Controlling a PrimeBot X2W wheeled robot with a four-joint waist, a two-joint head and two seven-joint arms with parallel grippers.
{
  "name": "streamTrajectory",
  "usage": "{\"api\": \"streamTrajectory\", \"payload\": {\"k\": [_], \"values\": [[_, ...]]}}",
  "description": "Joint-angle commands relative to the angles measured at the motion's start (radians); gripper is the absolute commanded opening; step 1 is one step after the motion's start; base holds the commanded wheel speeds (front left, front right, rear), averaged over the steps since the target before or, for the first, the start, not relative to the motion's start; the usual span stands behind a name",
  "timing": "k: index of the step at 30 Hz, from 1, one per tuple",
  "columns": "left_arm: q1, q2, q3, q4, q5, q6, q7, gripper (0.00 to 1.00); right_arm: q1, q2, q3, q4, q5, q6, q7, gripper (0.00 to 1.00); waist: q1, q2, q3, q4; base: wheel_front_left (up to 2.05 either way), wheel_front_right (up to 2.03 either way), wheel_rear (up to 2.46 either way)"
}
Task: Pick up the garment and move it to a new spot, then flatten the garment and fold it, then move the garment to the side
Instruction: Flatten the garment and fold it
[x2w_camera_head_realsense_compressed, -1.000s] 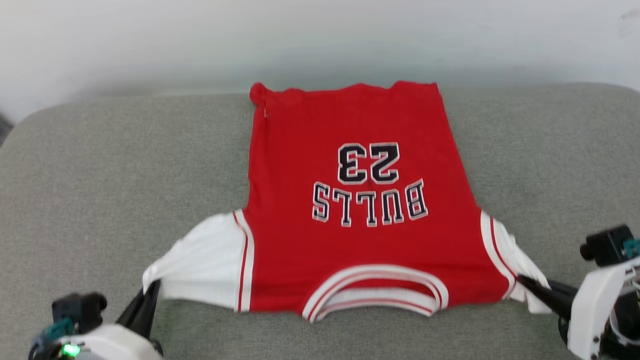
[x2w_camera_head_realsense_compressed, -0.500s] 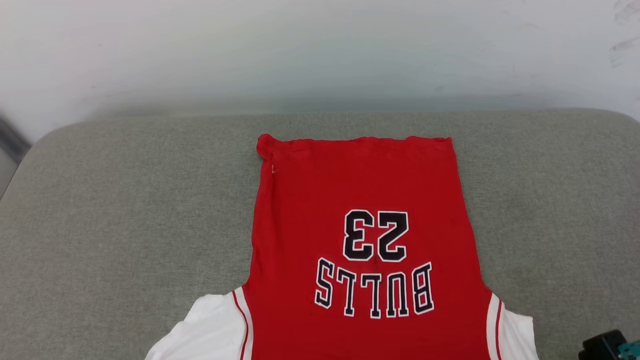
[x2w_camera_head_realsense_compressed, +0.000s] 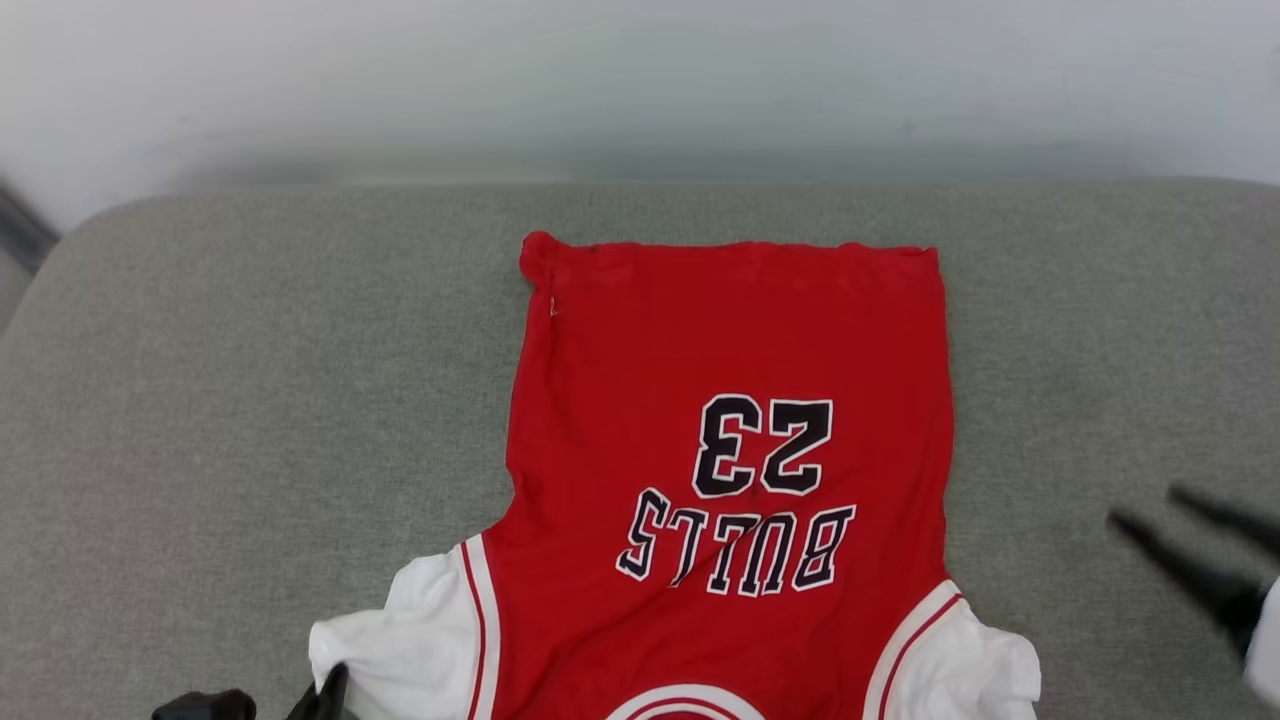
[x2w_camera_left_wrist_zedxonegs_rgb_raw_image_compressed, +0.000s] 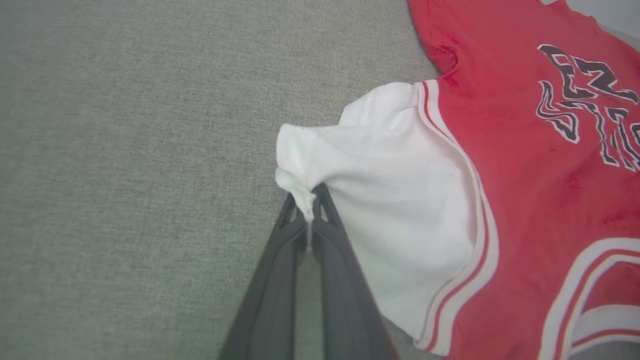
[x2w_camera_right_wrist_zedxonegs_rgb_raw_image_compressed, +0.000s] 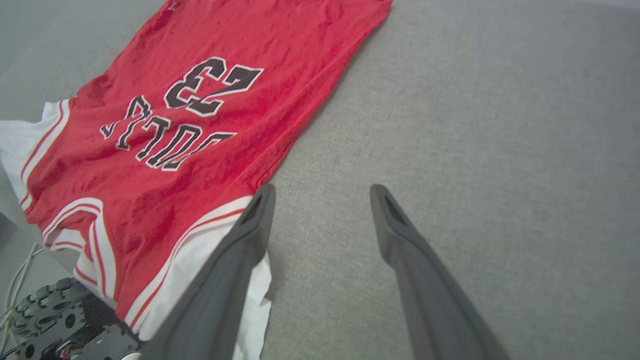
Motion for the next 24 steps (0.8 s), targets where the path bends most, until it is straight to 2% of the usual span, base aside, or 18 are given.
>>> {"api": "streamTrajectory", "payload": {"k": [1,4,5,6,8,12,19,21,24], "values": [[-0.026,-0.003,0.009,-0.022,0.018,0.008,-0.008,0.00,-0.062,-0.015,-0.066,-0.026,-0.028,0.000,0.010,1.00,0.0000,0.0000,0.030,0.012,0.00,0.00,0.00],[-0.051,0.000,0.017,-0.058,0.049,0.019,-0.009,0.00,-0.174,-0.030,-0.152,-0.056,-0.066,0.000,0.062,1.00,0.0000,0.0000,0.080,0.033,0.00,0.00,0.00],[-0.051,0.000,0.017,-0.058,0.049,0.019,-0.009,0.00,-0.174,-0.030,-0.152,-0.056,-0.066,0.000,0.062,1.00,0.0000,0.0000,0.080,0.033,0.00,0.00,0.00],[-0.071,0.004,0.024,-0.085,0.072,0.028,-0.010,0.00,-0.264,-0.042,-0.183,-0.069,-0.083,0.000,0.125,1.00,0.0000,0.0000,0.122,0.049,0.00,0.00,0.00],[-0.083,0.004,0.024,-0.099,0.083,0.029,-0.011,0.00,-0.316,-0.049,-0.195,-0.070,-0.092,-0.001,0.163,1.00,0.0000,0.0000,0.146,0.058,0.00,0.00,0.00],[-0.136,-0.005,0.029,-0.145,0.121,0.033,-0.013,0.00,-0.543,-0.036,-0.175,-0.023,-0.139,-0.001,0.355,1.00,0.0000,0.0000,0.240,0.096,0.00,0.00,0.00],[-0.222,-0.037,0.021,-0.195,0.180,0.026,-0.014,0.00,-0.900,0.080,-0.081,0.179,-0.264,0.000,0.766,1.00,0.0000,0.0000,0.386,0.161,0.00,0.00,0.00],[-0.242,-0.050,0.019,-0.203,0.194,0.022,-0.015,0.00,-0.962,0.127,-0.077,0.248,-0.303,0.000,0.852,1.00,0.0000,0.0000,0.419,0.178,0.00,0.00,0.00],[-0.270,-0.065,0.016,-0.210,0.214,0.018,-0.015,0.00,-1.022,0.195,-0.087,0.318,-0.346,0.000,0.910,1.00,0.0000,0.0000,0.462,0.203,0.00,0.00,0.00]]}}
